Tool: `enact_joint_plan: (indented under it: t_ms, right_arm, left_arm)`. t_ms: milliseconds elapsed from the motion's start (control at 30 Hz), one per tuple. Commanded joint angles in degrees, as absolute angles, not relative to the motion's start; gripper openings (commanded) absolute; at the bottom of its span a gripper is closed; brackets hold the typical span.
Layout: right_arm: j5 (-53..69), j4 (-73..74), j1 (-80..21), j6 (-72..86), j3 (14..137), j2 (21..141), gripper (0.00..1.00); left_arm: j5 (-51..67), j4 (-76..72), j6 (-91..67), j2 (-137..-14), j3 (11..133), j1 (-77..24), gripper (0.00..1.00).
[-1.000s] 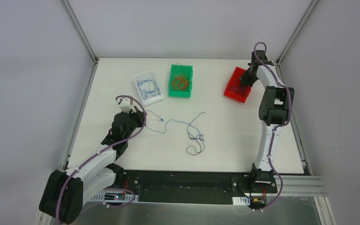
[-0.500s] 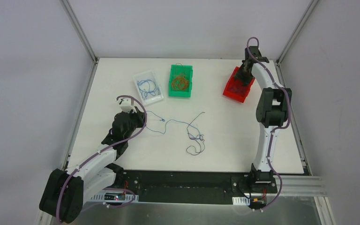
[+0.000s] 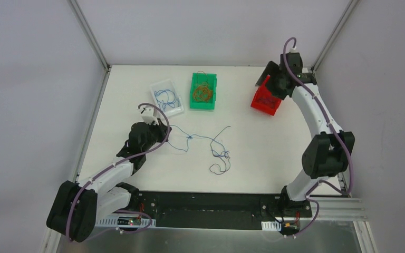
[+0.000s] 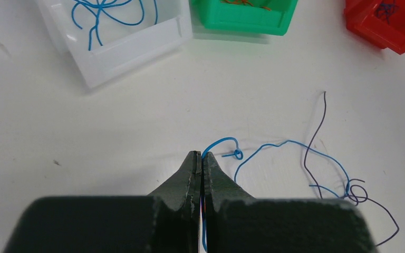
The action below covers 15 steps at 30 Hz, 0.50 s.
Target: Untangle the cables
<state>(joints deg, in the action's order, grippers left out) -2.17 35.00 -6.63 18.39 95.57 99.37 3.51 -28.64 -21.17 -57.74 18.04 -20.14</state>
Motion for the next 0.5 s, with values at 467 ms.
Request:
enact_joint_plan:
  t_ms: [467]
  right_arm:
    - [-1.7,28.0,-35.3,23.3,51.1,69.9,0.95]
  left_arm:
    - [13.2,-31.6,-19.6,-61.8,23.2,-20.1,0.00]
